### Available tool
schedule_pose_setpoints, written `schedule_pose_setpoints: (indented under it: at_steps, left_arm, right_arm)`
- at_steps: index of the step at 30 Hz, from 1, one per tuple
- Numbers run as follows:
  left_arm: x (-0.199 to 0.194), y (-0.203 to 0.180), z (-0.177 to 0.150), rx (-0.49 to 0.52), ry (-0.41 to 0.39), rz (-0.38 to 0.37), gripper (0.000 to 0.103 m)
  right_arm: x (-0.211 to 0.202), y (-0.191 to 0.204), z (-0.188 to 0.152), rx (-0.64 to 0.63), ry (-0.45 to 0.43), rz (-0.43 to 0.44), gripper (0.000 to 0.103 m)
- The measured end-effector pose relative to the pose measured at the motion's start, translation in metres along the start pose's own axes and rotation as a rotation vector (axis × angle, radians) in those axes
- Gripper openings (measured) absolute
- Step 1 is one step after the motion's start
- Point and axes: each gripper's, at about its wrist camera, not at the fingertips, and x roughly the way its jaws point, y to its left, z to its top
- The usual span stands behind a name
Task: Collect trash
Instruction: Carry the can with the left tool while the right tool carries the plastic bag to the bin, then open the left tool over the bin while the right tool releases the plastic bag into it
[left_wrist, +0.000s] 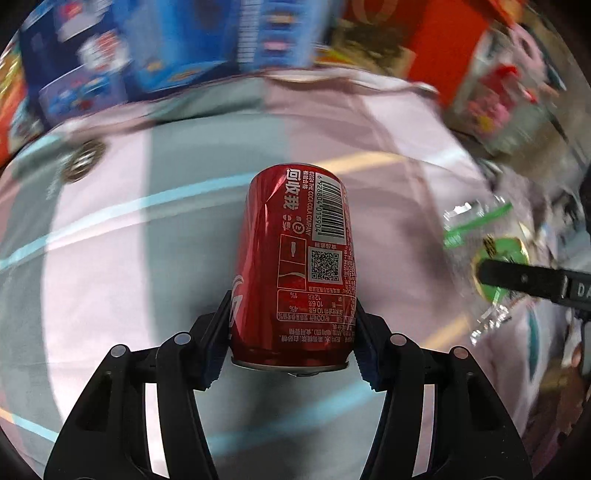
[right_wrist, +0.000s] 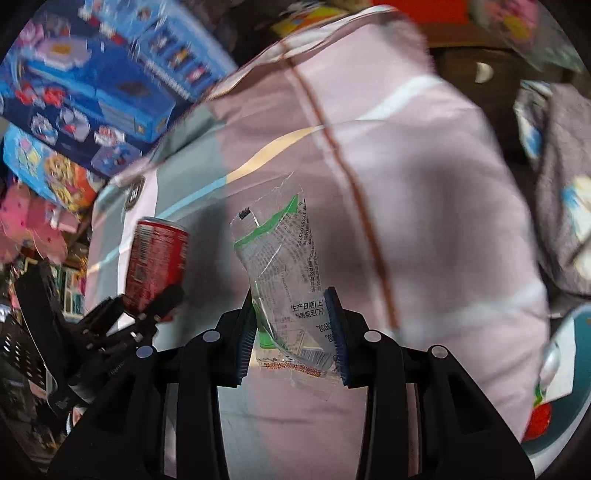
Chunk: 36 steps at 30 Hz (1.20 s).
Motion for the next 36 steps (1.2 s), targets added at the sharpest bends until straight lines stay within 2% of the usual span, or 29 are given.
schedule_pose_setpoints:
  at_steps: [4,10,13,16,17,20,24,30,32,36]
  left_arm:
    - [0.002,-0.068,-0.008,0.117,0.015,-0.066,0.058]
    - [0.006,-0.180,-0.030,0.269,0.041,-0.160,0.059]
    - [0.009,-0.234,-0.043,0.340,0.063,-0.204,0.059]
    - [0.012,-0.278,-0.054,0.404,0.083,-0.236,0.059]
    - [0.014,-0.298,-0.061,0.438,0.094,-0.248,0.059]
    - [0.019,-0.334,-0.075,0.499,0.123,-0.272,0.059]
    - [0.033,-0.374,-0.092,0.558,0.173,-0.291,0.059]
    - [0.055,-0.409,-0.117,0.608,0.255,-0.300,0.059]
    - [0.058,-0.417,-0.124,0.623,0.272,-0.301,0.060]
    - [0.058,-0.423,-0.127,0.641,0.255,-0.275,0.082]
  right_arm:
    - [-0.041,-0.052,-0.024,0.082,-0.067,-0.018,0.034]
    - [-0.097,-0.145,-0.077,0.227,-0.130,-0.062,0.035]
    - [-0.125,-0.186,-0.101,0.278,-0.173,-0.105,0.035]
    - [-0.149,-0.228,-0.125,0.342,-0.203,-0.128,0.035]
    - [-0.158,-0.243,-0.135,0.357,-0.217,-0.161,0.036]
    - [-0.170,-0.271,-0.154,0.401,-0.230,-0.180,0.036]
    - [-0.174,-0.305,-0.175,0.457,-0.226,-0.188,0.037]
    - [-0.173,-0.331,-0.190,0.499,-0.216,-0.184,0.047]
    - [-0.173,-0.336,-0.193,0.512,-0.214,-0.172,0.057]
    - [-0.172,-0.341,-0.197,0.530,-0.218,-0.159,0.067]
